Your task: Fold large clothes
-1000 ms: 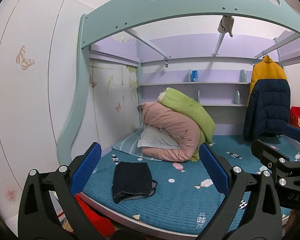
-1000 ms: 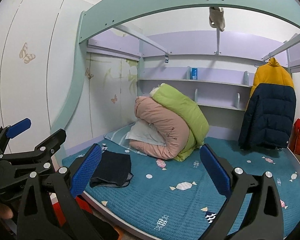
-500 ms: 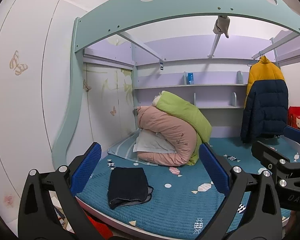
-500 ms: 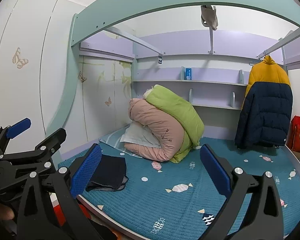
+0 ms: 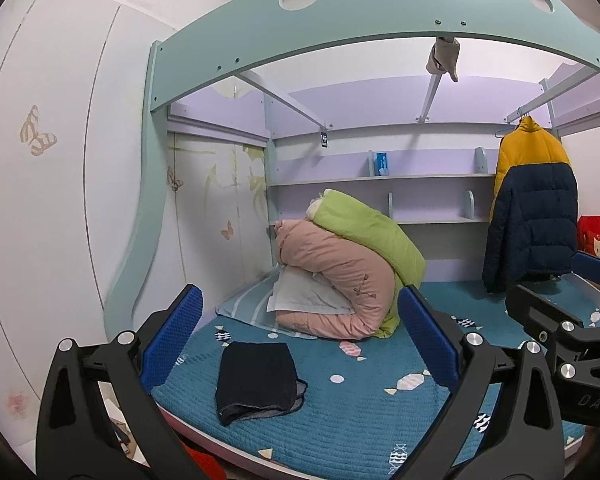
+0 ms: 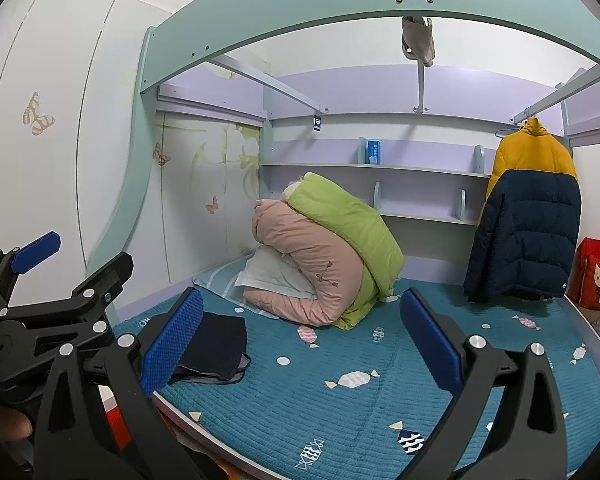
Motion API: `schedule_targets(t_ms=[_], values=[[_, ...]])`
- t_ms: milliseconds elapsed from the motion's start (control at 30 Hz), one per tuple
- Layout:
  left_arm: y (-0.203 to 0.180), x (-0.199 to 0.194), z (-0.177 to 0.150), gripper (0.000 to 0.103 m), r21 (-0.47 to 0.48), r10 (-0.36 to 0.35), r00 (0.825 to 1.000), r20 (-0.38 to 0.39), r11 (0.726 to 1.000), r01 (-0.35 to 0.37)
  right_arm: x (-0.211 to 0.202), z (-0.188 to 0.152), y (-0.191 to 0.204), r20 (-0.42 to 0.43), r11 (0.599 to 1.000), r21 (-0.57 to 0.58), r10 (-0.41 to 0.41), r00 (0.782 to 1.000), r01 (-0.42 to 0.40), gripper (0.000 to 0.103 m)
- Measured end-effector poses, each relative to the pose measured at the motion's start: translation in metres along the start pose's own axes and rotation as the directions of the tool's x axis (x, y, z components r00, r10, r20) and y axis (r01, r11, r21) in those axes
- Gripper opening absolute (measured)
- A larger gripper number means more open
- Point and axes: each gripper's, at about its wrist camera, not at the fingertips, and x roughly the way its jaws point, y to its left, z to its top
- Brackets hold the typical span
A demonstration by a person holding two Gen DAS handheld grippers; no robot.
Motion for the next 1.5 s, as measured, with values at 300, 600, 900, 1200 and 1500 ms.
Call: schedule_targets(t_ms=[300, 600, 900, 1200, 1500], values=[[0.002, 0.001, 0.0, 0.098, -0.001, 0.0, 1.0, -0.002, 1.0, 0.0, -0.002, 0.0, 0.002, 0.003, 1.0, 0.003, 0.002, 1.0, -0.002, 0.095], [0.0, -0.001, 0.001, 0.098, -0.002, 0.006, 1.0, 0.003, 1.0, -0.006, -0.003, 0.001, 0.001, 0.004, 1.0, 0.005, 0.003, 1.0, -0.003, 0.095], [-0.003, -0.003, 0.002, 0.098, 0.0, 0.008, 1.0, -0.002, 1.0, -0.008, -0.004, 0.004, 0.001, -0.003, 1.0, 0.007, 0.009, 1.0, -0.009, 0.095], [-0.005, -0.009, 0.0, 0.098, -0.02, 0.012, 1.0, -0.009, 1.0, -0.012, -0.001, 0.008, 0.007, -0.021, 1.0, 0.006, 0.024, 0.999, -0.024, 0.095], [-0.009, -0.012, 0.0, 0.098, -0.024, 0.016, 1.0, -0.021, 1.0, -0.017, 0.001, 0.01, 0.01, -0.034, 1.0, 0.009, 0.019, 0.999, -0.019, 0.095]])
